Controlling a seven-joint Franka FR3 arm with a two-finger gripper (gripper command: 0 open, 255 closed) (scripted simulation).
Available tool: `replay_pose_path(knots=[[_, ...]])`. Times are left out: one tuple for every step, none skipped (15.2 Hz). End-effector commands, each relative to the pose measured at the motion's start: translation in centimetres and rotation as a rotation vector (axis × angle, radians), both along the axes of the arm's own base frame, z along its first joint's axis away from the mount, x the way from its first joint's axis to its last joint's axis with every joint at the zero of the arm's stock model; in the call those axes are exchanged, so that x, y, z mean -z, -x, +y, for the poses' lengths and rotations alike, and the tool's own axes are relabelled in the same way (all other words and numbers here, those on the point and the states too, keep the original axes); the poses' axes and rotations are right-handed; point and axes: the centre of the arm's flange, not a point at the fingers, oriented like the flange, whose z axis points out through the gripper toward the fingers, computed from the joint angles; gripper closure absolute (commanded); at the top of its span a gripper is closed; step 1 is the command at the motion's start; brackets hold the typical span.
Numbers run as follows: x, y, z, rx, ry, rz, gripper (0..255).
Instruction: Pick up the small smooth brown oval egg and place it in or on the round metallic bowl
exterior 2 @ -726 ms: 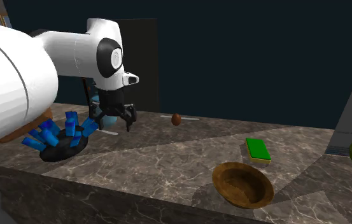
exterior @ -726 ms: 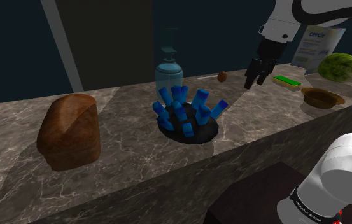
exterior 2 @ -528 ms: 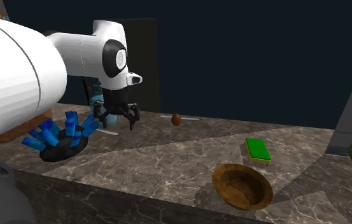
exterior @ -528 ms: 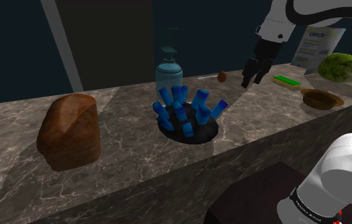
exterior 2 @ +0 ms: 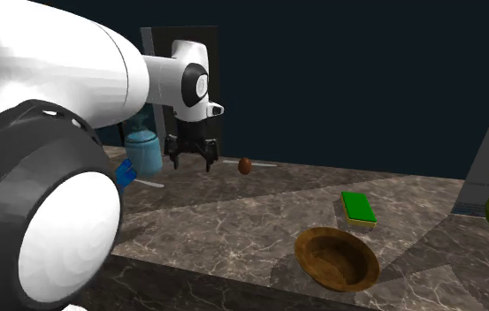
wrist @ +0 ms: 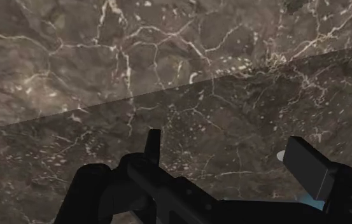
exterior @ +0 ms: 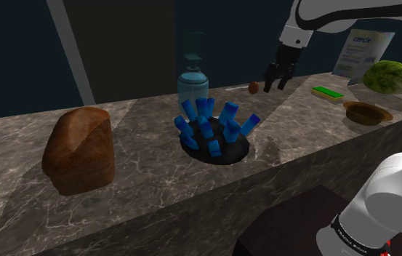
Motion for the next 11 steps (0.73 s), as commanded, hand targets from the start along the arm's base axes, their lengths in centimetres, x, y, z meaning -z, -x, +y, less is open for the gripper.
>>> replay_pose_path(knots=[[0.6,-2.2,-1.9,0.012,-0.002,0.001,0],[0.8,-3.2,-2.8,0.018,-0.003,0.002,0],[1.0,-4.2,-3.6,0.024,-0.004,0.002,0],[1.2,-5.2,-4.5,0.030,-0.005,0.003,0],[1.5,-6.2,-5.3,0.036,-0.007,0.003,0],[1.7,-7.2,-6.2,0.041,-0.008,0.004,0],[1.9,-8.1,-7.0,0.047,-0.009,0.005,0],[2.2,-9.1,-7.9,0.053,-0.010,0.005,0],[2.4,-10.1,-8.8,0.059,-0.012,0.006,0],[2.7,-11.1,-9.6,0.065,-0.013,0.007,0],[2.9,-12.0,-10.5,0.071,-0.014,0.007,0]])
